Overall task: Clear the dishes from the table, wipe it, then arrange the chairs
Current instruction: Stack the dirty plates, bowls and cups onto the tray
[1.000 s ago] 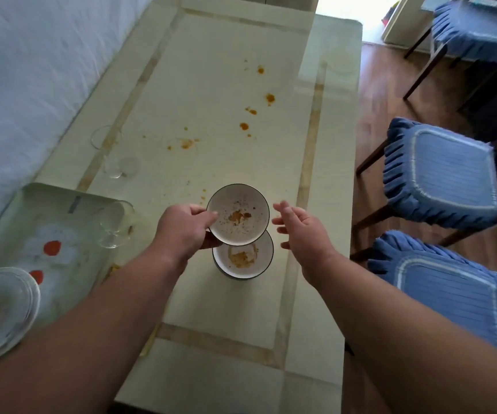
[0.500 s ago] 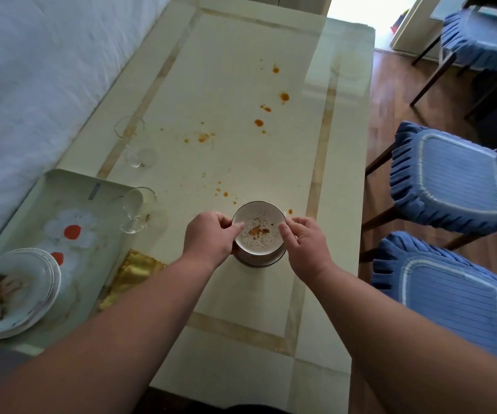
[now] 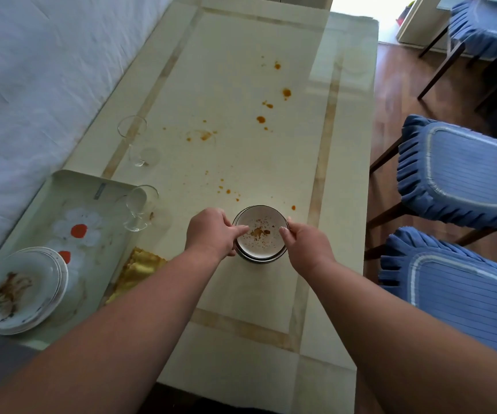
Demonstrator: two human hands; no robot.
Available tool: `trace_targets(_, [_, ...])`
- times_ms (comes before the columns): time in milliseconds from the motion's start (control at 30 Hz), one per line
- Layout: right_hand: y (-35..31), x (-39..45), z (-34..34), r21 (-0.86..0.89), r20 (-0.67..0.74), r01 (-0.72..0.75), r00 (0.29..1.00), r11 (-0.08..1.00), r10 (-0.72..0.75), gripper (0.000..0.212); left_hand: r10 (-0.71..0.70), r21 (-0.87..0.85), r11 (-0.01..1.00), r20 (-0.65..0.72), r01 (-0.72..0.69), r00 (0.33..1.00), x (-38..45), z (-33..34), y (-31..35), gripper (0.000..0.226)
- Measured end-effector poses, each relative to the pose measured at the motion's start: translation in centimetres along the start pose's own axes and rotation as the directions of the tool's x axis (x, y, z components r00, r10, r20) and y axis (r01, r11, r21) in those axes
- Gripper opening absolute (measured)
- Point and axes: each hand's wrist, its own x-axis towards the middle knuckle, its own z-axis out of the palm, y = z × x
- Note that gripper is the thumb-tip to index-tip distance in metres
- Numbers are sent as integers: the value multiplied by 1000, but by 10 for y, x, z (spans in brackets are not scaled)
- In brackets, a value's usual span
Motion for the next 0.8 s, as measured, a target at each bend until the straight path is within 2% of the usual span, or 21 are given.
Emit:
trace_targets(100, [1, 2, 0, 148, 24, -32, 999, 989, 28, 36, -4, 73, 997, -50, 8, 999, 2, 0, -8, 46])
trace_targets(167, [2, 4, 3, 380, 93, -129, 991, 916, 101, 43, -2, 60, 998, -93, 8, 996, 1, 3, -15, 49])
trace_targets(233, [4, 3, 7, 575, 206, -255, 965, 778, 165, 50, -40, -74, 997, -54, 36, 998, 0, 7, -20, 55])
trace_targets(300, [5, 3, 11, 682, 261, -315, 948, 660, 182, 44, -113, -257, 959, 38, 119, 993, -2, 14, -22, 60])
trace_targets(400, [5, 3, 12, 719, 258, -320, 947, 616, 192, 40, -150, -466, 862, 148, 202, 978, -10, 21, -20, 43])
trace_targets(533, [1, 0, 7, 700, 195, -253, 967, 668, 163, 32, -153, -525, 827, 136, 202, 979, -20, 20, -20, 32])
trace_targets(800, [-52, -12, -13, 696, 119, -141, 990, 704, 80, 31, -101, -584, 804, 52, 112, 994, -43, -40, -10, 32])
